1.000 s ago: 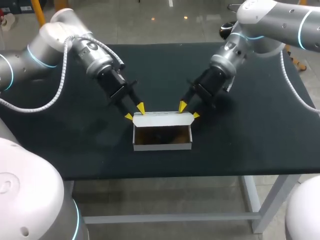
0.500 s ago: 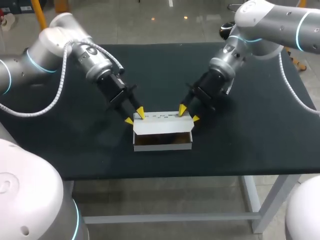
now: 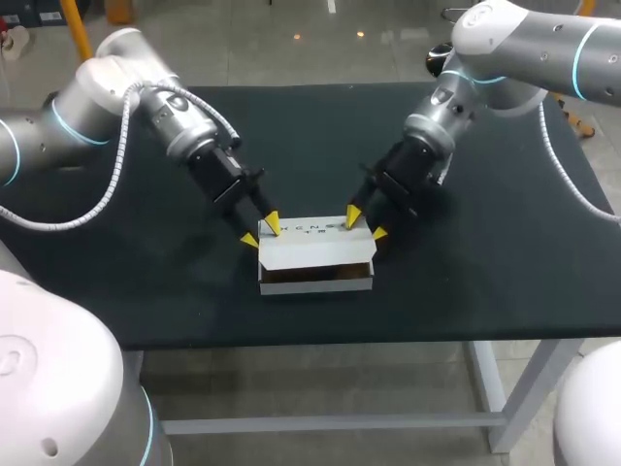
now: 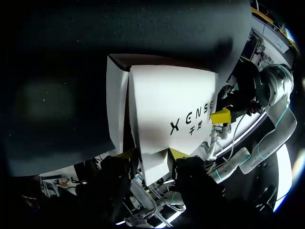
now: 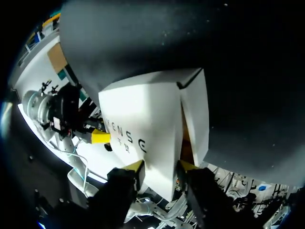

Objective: Assemble the packaging by folding the flat box into shape, placing the metal phone stand inside, and closing the box properly

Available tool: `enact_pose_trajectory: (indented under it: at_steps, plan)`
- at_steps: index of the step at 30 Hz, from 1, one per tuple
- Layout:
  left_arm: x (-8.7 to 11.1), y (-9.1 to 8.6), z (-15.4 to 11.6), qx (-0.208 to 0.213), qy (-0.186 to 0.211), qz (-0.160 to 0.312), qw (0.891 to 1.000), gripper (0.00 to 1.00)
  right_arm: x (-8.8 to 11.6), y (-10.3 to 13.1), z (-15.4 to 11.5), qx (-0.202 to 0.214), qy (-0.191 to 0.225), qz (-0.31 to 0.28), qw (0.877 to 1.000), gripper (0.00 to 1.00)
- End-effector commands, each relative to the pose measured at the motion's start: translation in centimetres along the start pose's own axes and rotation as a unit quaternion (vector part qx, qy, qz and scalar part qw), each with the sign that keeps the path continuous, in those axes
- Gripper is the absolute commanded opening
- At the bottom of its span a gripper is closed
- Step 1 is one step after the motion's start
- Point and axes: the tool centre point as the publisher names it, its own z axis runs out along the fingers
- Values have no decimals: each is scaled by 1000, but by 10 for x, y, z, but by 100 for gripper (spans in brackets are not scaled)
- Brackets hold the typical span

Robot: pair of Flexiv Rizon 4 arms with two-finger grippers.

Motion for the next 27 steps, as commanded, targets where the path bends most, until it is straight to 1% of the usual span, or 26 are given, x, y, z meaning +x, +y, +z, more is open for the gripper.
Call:
enact_pose_trajectory:
  at_steps: [1,8,18,27]
  plan:
    - [0,2,1,5,-3,1,1000,45,2,1,2,-1,-3,-1,1000,49]
    - [-2,0,0,10,-7,0,1000,49,-2,5,4,-4,-10,2,1000,49]
    - [-3,1,-3,23,-16,4,1000,51,-5,9,3,-15,-13,7,1000,49]
    - [-4,8,-7,55,-31,7,998,55,-6,12,3,-28,-14,12,999,47]
